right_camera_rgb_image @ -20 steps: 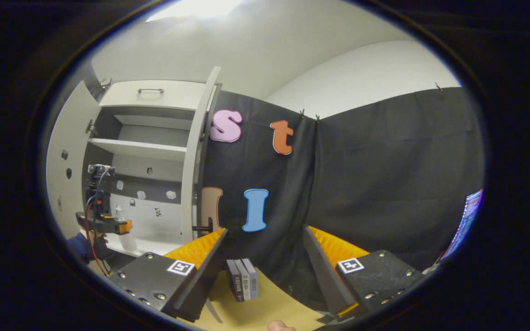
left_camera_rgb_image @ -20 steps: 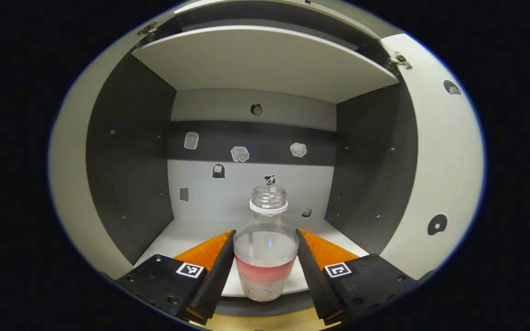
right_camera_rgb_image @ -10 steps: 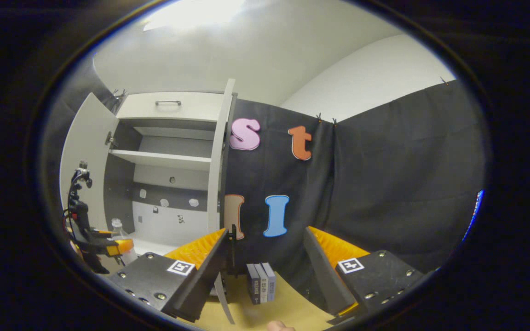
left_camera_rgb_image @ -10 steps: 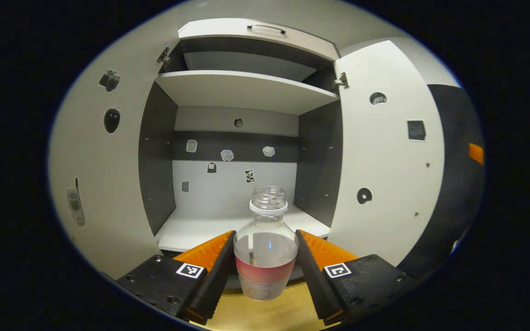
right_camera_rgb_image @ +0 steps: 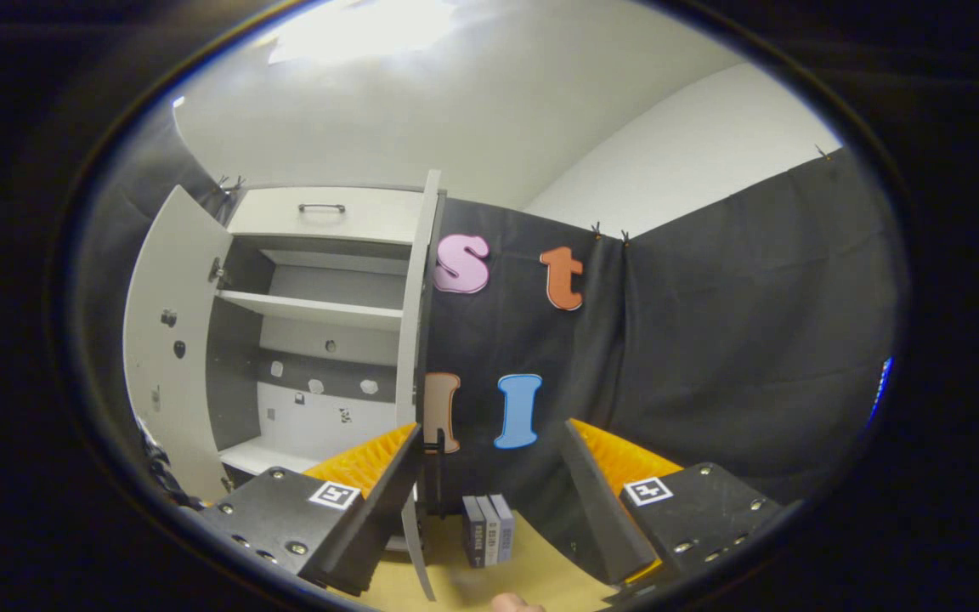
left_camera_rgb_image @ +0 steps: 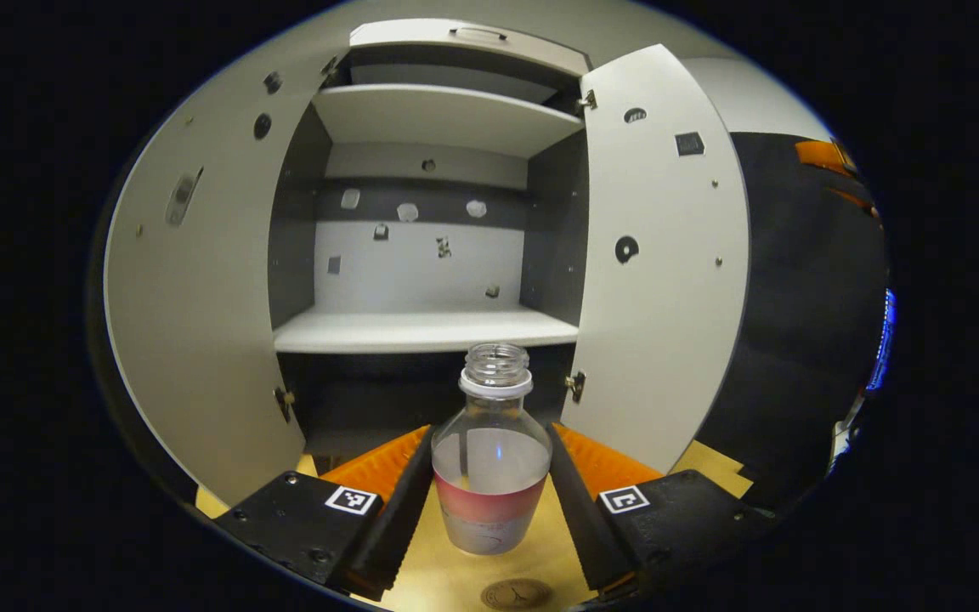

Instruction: Grasp the bottle in the cabinet with the left hand and place it on the coaster, then close the right door with the right hand and the left door with the left hand.

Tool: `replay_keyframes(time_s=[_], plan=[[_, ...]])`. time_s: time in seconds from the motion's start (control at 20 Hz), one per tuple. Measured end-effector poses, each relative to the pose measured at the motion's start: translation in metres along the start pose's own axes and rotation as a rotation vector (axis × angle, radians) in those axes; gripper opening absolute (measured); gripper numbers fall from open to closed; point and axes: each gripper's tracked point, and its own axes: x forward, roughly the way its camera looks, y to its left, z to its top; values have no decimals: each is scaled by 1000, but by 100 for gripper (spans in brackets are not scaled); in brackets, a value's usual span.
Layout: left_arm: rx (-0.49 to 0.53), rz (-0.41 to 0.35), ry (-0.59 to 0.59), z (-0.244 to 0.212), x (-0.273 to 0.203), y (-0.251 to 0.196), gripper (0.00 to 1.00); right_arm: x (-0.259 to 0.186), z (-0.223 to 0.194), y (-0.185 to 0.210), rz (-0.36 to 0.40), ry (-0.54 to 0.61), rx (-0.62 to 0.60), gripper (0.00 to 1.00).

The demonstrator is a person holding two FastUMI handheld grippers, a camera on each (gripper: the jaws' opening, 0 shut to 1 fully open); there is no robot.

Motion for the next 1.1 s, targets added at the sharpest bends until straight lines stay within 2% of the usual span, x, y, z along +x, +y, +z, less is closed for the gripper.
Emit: replay_keyframes(time_s=[0.15,0.35,0.45,0.55,0.6,0.8,1.1], plan=[[-81,10,89,-53,2,5,81,-5,6,-8,-15,-13,-19,96],[-174,-24,237,-121,6,-3,81,-9,9,-17,-34,-22,-39,97],[-184,-10,281,-143,8,0,84,-9,9,-19,-43,-26,-47,97],[-170,12,304,-161,8,1,81,-9,11,-20,-49,-31,-52,97],[-176,-4,318,-169,7,-3,81,-9,10,-21,-52,-32,-56,96],[-150,-18,303,-174,2,-13,81,-9,8,-24,-60,-25,-57,96],[-113,33,230,-170,0,-16,81,-10,2,-22,-46,-7,-62,96]])
